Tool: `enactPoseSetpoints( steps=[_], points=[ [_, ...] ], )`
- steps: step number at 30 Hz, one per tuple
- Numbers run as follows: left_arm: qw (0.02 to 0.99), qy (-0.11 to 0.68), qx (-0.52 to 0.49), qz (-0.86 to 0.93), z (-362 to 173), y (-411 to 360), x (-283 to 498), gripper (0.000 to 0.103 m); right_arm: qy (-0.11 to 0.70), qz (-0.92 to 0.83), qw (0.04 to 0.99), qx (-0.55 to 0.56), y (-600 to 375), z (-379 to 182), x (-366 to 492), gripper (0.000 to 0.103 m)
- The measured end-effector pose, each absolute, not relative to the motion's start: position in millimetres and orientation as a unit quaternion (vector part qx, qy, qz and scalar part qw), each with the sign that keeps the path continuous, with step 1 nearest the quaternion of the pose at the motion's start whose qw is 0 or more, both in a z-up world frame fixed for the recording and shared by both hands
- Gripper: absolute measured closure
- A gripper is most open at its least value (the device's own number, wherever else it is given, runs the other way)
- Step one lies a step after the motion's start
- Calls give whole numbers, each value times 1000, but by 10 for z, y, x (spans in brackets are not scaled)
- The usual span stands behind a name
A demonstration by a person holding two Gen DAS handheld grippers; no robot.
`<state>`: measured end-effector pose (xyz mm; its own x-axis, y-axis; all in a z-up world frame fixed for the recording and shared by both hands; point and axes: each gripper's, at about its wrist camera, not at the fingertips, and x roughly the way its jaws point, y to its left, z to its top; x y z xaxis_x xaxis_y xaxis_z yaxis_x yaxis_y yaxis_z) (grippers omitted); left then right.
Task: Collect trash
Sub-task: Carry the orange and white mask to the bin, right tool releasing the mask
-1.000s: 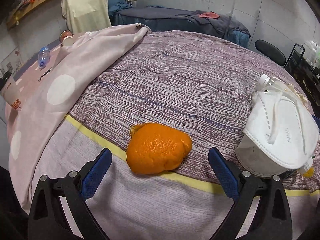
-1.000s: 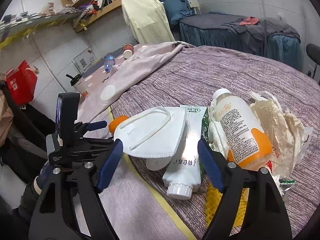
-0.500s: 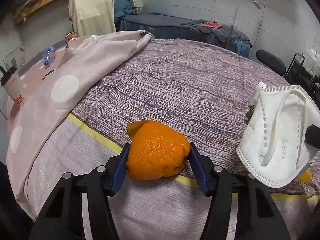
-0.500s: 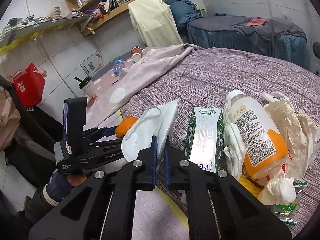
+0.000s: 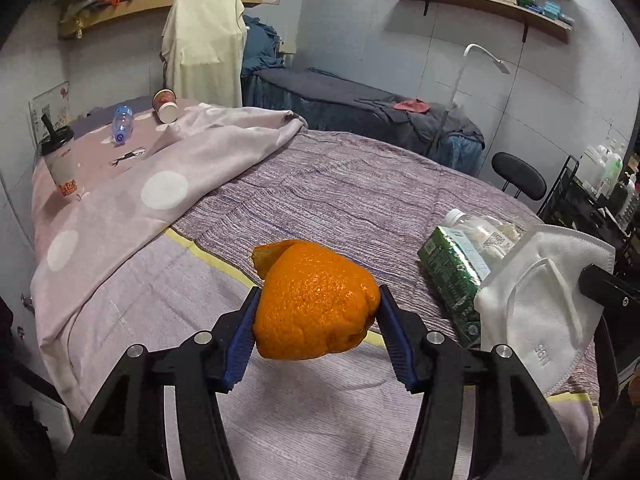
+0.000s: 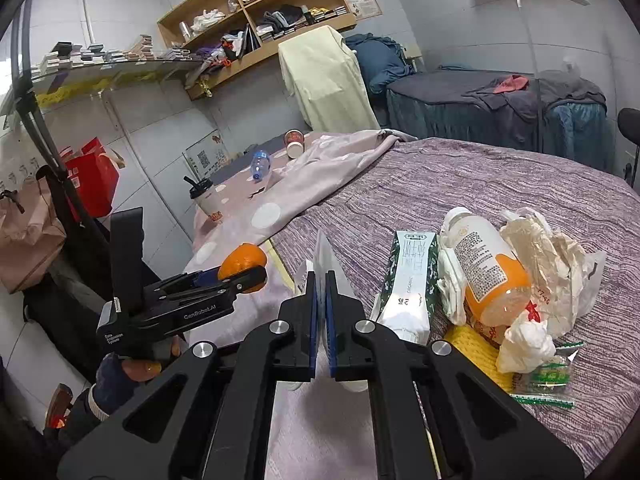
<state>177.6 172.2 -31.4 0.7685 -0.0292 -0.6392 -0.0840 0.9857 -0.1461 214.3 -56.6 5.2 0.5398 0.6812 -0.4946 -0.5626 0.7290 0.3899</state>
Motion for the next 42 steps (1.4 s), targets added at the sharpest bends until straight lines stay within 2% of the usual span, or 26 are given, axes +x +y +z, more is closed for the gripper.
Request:
enactPoseSetpoints(
  steps=[19,42],
  points=[
    [946,307,-58,-84,-72,538,1339,47,261,256,921,130,-1900,275,1438,98],
    [912,319,-7,-258,-87,-986,1368,47,256,-23,946,199,-4144,-160,1010,98]
  ],
)
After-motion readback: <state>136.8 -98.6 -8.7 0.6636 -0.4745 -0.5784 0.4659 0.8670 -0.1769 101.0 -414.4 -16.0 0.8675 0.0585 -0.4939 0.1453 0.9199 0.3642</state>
